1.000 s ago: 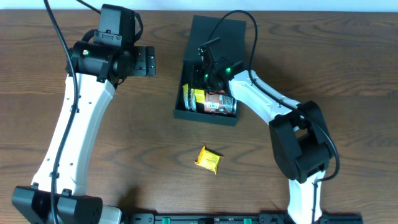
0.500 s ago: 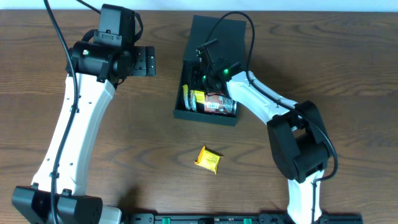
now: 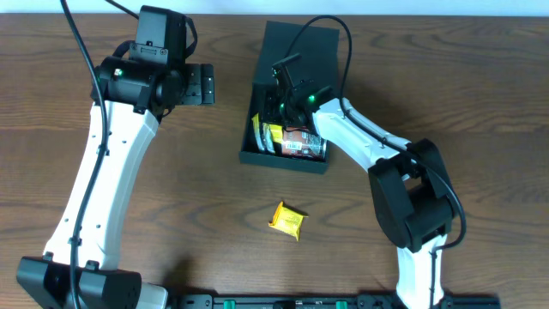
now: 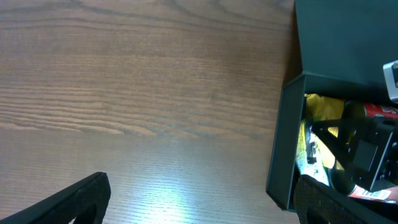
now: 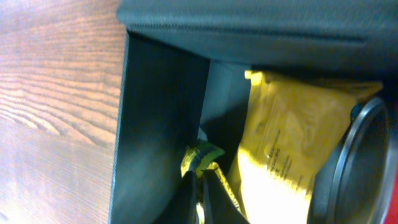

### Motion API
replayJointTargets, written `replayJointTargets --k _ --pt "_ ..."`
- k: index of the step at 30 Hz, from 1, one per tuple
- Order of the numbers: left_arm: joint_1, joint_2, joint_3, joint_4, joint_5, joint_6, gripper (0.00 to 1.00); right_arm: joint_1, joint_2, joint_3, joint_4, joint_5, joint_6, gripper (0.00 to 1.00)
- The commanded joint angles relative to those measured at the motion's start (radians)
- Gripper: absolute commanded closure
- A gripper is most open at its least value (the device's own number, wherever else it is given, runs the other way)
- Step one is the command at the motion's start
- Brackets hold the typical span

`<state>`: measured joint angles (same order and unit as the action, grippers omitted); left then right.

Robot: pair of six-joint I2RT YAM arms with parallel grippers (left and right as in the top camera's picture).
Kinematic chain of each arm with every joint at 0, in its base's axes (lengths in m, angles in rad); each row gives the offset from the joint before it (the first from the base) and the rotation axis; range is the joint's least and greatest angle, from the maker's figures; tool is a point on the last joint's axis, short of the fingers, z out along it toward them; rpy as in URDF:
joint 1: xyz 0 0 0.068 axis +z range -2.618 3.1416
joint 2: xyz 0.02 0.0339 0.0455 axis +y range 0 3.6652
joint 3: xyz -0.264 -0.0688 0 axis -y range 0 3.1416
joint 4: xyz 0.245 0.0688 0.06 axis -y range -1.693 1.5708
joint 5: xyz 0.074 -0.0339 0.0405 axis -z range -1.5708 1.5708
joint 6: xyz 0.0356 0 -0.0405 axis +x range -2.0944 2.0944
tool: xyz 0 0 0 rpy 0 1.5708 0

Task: Pack container
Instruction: 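Push the yellow-green bar down into the box with the right gripper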

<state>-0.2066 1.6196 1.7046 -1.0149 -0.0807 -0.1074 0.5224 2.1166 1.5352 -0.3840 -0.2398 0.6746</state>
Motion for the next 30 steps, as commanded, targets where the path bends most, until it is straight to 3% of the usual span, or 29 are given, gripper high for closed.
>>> replayJointTargets --k 1,30 --pt "0.003 0.012 -0.001 -0.003 0.003 -0.001 0.04 0.006 0.012 0.008 0.010 0.064 0.052 0.98" --pt "0.003 0.012 -0.001 -0.006 0.003 -0.001 0.05 0.002 0.012 0.008 0.148 0.166 0.271 0.97"
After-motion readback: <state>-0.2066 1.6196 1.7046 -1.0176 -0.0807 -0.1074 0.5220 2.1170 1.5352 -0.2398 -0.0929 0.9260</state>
